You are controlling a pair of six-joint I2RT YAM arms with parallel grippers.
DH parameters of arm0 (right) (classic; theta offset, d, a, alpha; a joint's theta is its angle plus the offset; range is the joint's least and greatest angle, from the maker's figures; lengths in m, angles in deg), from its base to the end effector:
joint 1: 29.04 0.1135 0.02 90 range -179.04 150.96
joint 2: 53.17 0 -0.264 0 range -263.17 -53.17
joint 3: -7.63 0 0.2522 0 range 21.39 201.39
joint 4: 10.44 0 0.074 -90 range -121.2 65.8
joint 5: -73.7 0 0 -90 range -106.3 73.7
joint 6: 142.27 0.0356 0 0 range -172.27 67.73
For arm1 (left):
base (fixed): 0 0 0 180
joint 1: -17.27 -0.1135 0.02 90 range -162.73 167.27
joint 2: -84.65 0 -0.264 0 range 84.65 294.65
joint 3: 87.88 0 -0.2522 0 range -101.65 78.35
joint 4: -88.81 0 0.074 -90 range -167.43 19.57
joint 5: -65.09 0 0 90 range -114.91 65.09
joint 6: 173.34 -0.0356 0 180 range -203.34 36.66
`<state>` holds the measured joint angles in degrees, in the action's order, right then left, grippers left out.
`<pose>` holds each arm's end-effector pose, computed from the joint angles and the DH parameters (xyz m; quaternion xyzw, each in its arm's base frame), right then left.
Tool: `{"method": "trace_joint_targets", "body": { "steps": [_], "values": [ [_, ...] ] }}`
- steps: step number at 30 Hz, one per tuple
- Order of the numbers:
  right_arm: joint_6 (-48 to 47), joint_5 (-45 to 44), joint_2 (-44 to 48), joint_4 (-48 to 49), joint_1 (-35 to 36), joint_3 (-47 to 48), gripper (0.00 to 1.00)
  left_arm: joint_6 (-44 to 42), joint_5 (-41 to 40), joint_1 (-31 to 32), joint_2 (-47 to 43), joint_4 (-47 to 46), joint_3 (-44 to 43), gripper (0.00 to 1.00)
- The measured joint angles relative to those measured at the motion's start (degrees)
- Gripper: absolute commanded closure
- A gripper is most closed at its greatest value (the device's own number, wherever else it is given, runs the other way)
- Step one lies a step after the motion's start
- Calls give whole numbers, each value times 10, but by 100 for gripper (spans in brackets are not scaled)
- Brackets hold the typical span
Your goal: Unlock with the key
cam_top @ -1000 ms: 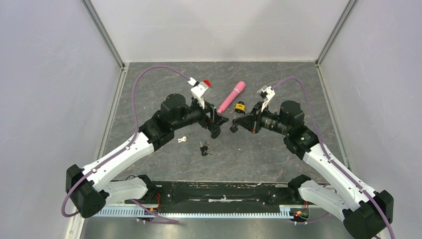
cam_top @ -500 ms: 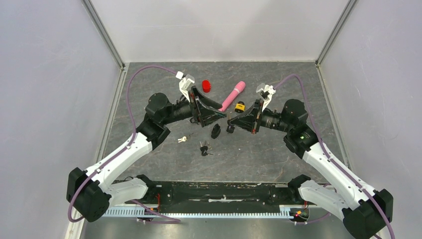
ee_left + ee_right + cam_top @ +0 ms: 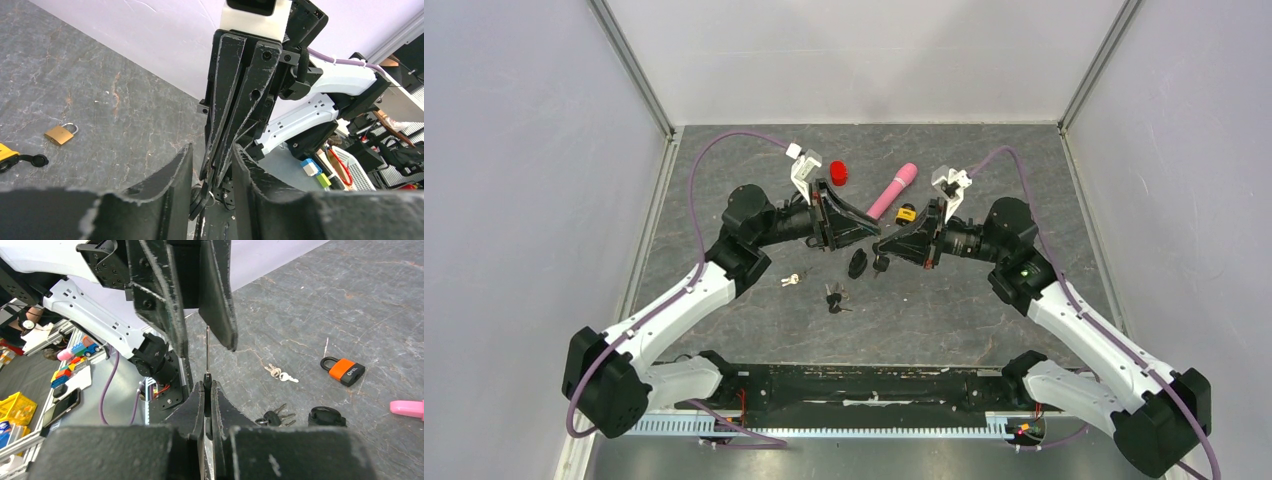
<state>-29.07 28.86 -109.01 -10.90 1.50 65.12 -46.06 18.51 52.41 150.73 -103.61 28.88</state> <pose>0.1792 0.1350 0.3413 -0.3151 0.6272 0.5378 0.4670 0.2012 -0.1716 0.3589 0.2712 0.6050 -0.6118 0.4314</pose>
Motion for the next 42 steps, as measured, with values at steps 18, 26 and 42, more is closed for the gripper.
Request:
{"method": "trace_joint_targets", "body": {
  "steps": [18,26,42],
  "values": [
    [53,-98,46,134,19,-77,34,73,-62,1,-26,-94,62,98],
    [145,-157,63,356,20,-186,32,179,-144,3,-27,-225,114,98],
    [222,-182,-27,529,61,-174,59,221,-164,24,-27,-300,114,98]
  ]
}}
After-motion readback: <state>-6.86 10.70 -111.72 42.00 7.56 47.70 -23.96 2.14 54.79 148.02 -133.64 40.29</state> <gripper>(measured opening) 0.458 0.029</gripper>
